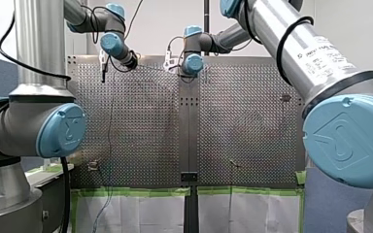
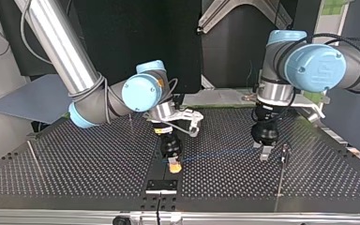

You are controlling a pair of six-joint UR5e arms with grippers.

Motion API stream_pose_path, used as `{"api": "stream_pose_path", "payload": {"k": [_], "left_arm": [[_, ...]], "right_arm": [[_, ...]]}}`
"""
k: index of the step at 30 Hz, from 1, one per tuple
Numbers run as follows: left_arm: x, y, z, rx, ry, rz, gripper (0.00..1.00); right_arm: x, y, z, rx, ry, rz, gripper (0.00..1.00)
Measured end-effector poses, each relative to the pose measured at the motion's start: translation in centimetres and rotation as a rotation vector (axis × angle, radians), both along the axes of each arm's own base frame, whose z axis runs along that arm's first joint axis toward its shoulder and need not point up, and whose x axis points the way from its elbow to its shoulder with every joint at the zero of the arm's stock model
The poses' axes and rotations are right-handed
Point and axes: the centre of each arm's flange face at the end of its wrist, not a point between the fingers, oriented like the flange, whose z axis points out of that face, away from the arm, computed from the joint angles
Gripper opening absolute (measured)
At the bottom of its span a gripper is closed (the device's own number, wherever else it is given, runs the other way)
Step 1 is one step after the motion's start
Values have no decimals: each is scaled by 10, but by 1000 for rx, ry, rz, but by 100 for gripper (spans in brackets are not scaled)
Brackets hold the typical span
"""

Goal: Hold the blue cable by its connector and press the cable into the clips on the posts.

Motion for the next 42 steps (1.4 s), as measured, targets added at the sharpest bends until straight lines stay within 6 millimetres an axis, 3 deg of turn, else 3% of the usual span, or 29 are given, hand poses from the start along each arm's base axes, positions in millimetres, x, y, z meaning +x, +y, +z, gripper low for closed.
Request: {"api": "stream_pose_path", "payload": {"k": [6,13,42], "left_arm": [[8,-2,8,-1,-29,38,100],[20,-10,-2,17,-12,51,100],[44,-34,-7,40,-46,114,100]], "right_arm": [[0,0,0,0,0,0,0],[1,1,0,0,0,1,0],[1,1,-2,2,2,2,0]]}}
